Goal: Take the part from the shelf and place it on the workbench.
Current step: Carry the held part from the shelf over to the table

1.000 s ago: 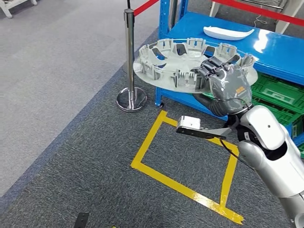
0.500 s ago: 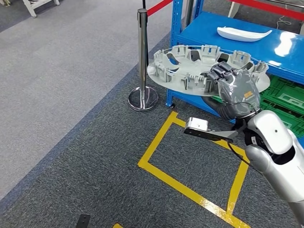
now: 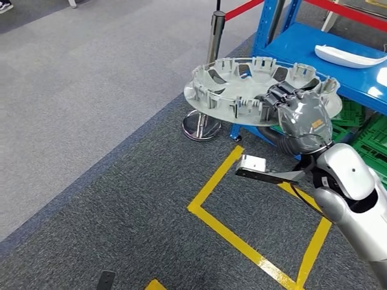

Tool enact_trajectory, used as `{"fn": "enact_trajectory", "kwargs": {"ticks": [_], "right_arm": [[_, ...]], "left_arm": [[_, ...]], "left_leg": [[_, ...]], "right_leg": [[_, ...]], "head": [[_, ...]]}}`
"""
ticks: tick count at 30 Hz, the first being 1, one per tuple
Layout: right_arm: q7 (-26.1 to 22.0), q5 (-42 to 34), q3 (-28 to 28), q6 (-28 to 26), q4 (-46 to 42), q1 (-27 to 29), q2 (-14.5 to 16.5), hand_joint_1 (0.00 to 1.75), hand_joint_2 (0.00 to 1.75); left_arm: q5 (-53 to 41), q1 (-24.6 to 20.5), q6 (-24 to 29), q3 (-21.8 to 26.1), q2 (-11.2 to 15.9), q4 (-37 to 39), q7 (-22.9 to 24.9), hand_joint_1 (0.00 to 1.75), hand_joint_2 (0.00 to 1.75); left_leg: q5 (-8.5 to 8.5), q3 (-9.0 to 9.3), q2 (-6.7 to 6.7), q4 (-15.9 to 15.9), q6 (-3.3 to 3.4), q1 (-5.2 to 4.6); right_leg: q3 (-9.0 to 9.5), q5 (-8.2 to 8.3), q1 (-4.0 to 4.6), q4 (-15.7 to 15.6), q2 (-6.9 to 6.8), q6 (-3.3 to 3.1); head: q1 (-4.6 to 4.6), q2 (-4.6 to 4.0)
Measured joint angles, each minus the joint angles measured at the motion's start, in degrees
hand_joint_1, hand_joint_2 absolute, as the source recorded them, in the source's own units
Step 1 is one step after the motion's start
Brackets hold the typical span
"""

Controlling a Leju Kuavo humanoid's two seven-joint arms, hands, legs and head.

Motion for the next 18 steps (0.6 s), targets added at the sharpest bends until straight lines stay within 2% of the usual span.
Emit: {"fn": "enact_trajectory", "kwargs": {"ticks": [1,2,3,5,6,8,10,11,13,14,16,17,18], "right_arm": [[-0.01,0.03,0.01,0.03,-0.01,0.08,-0.02,1.75,1.75],[0.02,0.07,0.02,0.09,-0.02,0.12,-0.02,1.75,1.75],[0.05,0.1,0.02,0.18,-0.02,0.12,-0.02,1.75,1.75],[0.1,0.15,0.02,0.35,-0.02,0.05,-0.02,1.75,1.75],[0.08,0.17,0.03,0.4,-0.03,-0.03,-0.02,1.75,1.75],[0.05,0.23,0.05,0.46,-0.05,-0.2,-0.01,1.75,1.75],[0.05,0.27,0.1,0.5,-0.07,-0.41,0.03,1.75,1.75],[0.08,0.28,0.11,0.51,-0.08,-0.47,0.07,1.75,1.75],[0.18,0.32,0.12,0.52,-0.08,-0.5,0.16,1.75,1.75],[0.21,0.34,0.12,0.52,-0.08,-0.5,0.18,1.75,1.75],[0.18,0.39,0.14,0.52,-0.07,-0.5,0.18,1.75,1.75],[0.14,0.39,0.16,0.52,-0.07,-0.5,0.18,1.75,1.75],[0.11,0.38,0.17,0.52,-0.06,-0.5,0.18,1.75,1.75]], "left_arm": [[0.0,0.05,-0.02,0.0,-0.04,0.0,0.01,0.0,1.75],[0.0,0.09,-0.04,0.0,-0.07,0.0,0.01,0.0,1.75],[-0.01,0.1,-0.09,0.0,-0.07,0.0,0.02,0.0,1.75],[-0.02,0.08,-0.19,0.0,-0.09,0.0,0.02,0.0,1.75],[-0.04,0.03,-0.24,0.0,-0.1,0.0,0.02,0.0,1.75],[-0.1,0.01,-0.28,0.0,-0.09,0.0,0.03,0.0,1.75],[-0.13,0.13,-0.3,0.0,-0.02,0.0,0.05,0.0,1.75],[-0.13,0.2,-0.31,0.0,0.03,0.0,0.06,0.0,1.75],[-0.13,0.15,-0.32,0.0,0.11,0.0,0.09,0.0,1.75],[-0.13,0.11,-0.32,0.0,0.1,0.0,0.09,0.0,1.75],[-0.13,0.12,-0.34,0.0,0.11,0.0,0.1,0.0,1.75],[-0.13,0.17,-0.34,0.0,0.12,0.0,0.1,0.0,1.75],[-0.13,0.22,-0.35,0.0,0.13,0.0,0.1,0.0,1.75]], "left_leg": [[-0.01,0.01,-0.43,0.01,0.05,-0.05],[-0.01,0.03,-0.92,0.02,0.06,-0.08],[-0.02,0.06,-1.47,0.07,0.05,-0.07],[-0.08,0.07,-2.53,0.27,-0.06,0.0],[-0.12,-0.1,-3.02,0.54,-0.23,-0.05],[-0.04,-0.63,-3.83,0.82,-0.8,-0.08],[0.13,-0.99,-4.62,0.83,-1.39,-0.02],[-0.19,-1.14,-4.38,1.22,-1.68,-0.08],[-2.42,-2.67,-2.55,4.82,-2.33,-0.1],[-4.24,-4.25,-1.32,8.43,-2.65,-0.04],[-7.1,-7.61,-0.29,15.71,-3.06,0.26],[-7.19,-8.31,-0.18,17.26,-3.13,0.36],[-6.22,-7.92,-0.11,16.52,-3.11,0.41]], "right_leg": [[-1.62,-0.76,0.01,3.01,0.21,0.02],[-2.39,-0.38,0.02,4.06,0.29,0.02],[-1.92,1.19,-0.01,2.54,0.35,-0.02],[1.29,5.42,-0.18,-4.92,1.31,-0.11],[3.07,6.69,-0.33,-8.59,2.21,-0.17],[4.79,7.1,-0.41,-11.79,3.38,-0.32],[5.1,7.05,-0.41,-11.98,2.78,-0.77],[5.26,7.08,-0.49,-12.09,2.26,-1.12],[5.63,7.1,-0.65,-12.33,1.04,-1.76],[5.73,7.02,-0.56,-12.34,0.48,-1.96],[5.8,6.91,-0.43,-12.32,-0.58,-2.13],[5.84,6.84,-0.41,-12.32,-1.08,-2.15],[5.93,6.76,-0.4,-12.31,-1.53,-2.13]], "head": [[0.02,0.0],[0.02,0.0],[0.02,0.0],[0.04,0.0],[0.02,0.0],[0.02,0.01],[0.02,0.01],[-0.05,0.01],[-0.34,0.01],[-0.47,0.01],[-0.52,0.0],[-0.53,0.0],[-0.55,0.0]]}}
